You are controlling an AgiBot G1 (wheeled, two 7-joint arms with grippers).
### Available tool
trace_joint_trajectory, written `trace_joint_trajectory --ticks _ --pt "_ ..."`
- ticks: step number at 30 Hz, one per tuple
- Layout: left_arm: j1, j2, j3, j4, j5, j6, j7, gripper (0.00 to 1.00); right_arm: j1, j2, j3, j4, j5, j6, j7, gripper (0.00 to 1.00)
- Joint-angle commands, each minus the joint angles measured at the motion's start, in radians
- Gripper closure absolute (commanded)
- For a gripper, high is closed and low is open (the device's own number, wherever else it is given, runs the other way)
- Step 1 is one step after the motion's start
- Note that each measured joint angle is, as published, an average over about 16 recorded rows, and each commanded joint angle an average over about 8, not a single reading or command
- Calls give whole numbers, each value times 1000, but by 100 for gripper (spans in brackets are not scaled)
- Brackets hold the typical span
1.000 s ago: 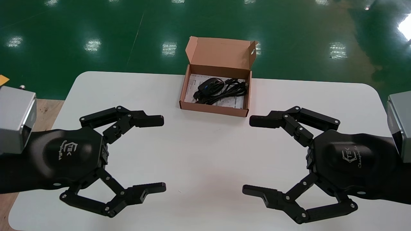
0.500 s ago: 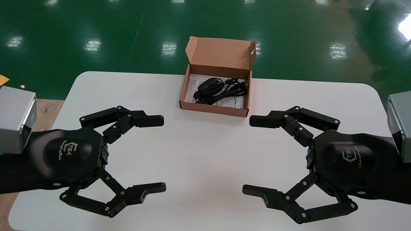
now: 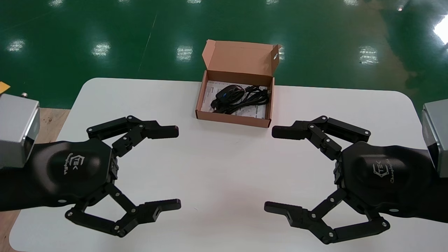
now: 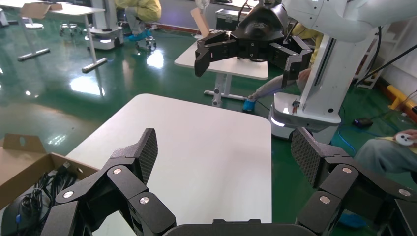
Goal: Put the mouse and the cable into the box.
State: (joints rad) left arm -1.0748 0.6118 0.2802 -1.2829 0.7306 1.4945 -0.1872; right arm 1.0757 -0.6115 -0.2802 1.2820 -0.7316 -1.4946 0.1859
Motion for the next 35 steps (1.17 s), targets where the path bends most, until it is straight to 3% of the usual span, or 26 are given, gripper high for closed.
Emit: trace_joint_trajectory --ticks 1,35 --pt "0 0 0 0 0 0 0 0 0 0 0 0 0 0 0 0" --pt "0 0 0 0 0 0 0 0 0 0 0 0 0 0 0 0"
